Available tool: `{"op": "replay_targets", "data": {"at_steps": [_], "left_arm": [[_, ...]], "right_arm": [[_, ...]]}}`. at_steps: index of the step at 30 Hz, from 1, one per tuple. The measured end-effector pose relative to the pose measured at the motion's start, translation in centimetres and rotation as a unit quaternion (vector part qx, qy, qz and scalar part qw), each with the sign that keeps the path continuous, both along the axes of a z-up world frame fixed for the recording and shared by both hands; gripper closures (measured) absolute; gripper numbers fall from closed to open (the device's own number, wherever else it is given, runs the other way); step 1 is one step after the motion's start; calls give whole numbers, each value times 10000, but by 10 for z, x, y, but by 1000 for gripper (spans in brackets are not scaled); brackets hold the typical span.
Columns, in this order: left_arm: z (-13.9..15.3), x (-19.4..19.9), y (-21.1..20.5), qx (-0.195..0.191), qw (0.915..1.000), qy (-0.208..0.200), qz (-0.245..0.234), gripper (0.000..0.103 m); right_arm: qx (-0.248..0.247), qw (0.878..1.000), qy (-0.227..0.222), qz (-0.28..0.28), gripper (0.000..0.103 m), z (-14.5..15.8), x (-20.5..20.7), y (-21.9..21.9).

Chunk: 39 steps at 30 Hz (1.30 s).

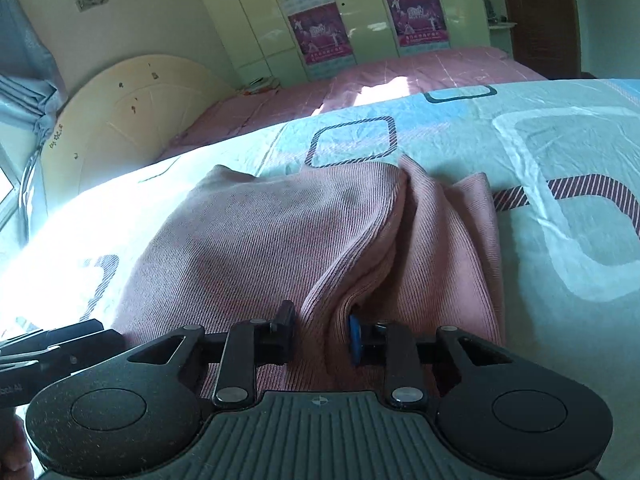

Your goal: Fold small clothes

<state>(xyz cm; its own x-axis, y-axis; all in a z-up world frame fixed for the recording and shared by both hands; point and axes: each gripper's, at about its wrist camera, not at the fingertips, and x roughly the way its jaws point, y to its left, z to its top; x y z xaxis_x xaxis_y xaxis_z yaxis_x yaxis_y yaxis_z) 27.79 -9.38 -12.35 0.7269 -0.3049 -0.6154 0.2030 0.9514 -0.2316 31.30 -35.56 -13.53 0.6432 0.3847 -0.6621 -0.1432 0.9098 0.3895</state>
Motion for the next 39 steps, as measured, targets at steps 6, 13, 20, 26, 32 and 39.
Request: {"op": "replay_targets", "data": {"at_steps": [6, 13, 20, 26, 32, 39], "left_arm": [[5, 15, 1, -143, 9998, -70, 96, 35], [12, 23, -20, -204, 9994, -256, -108, 35], [-16, 21, -42, -65, 9991, 102, -415, 32], [-19, 28, -33, -172, 9987, 323, -363, 30], [-24, 28, -33, -200, 9984, 380, -371, 30], [-22, 26, -41, -161, 9983, 424, -379, 32]], "right_arm": [[-153, 9991, -359, -186, 90, 19, -7, -8], [-821, 9899, -1137, -203, 91, 60, -30, -23], [-788, 9941, -231, -712, 91, 3, -28, -50], [107, 9965, 123, -816, 90, 15, -49, -78], [18, 9965, 303, -780, 90, 19, -87, -79], [-994, 9913, 258, -819, 90, 14, -96, -58]]}}
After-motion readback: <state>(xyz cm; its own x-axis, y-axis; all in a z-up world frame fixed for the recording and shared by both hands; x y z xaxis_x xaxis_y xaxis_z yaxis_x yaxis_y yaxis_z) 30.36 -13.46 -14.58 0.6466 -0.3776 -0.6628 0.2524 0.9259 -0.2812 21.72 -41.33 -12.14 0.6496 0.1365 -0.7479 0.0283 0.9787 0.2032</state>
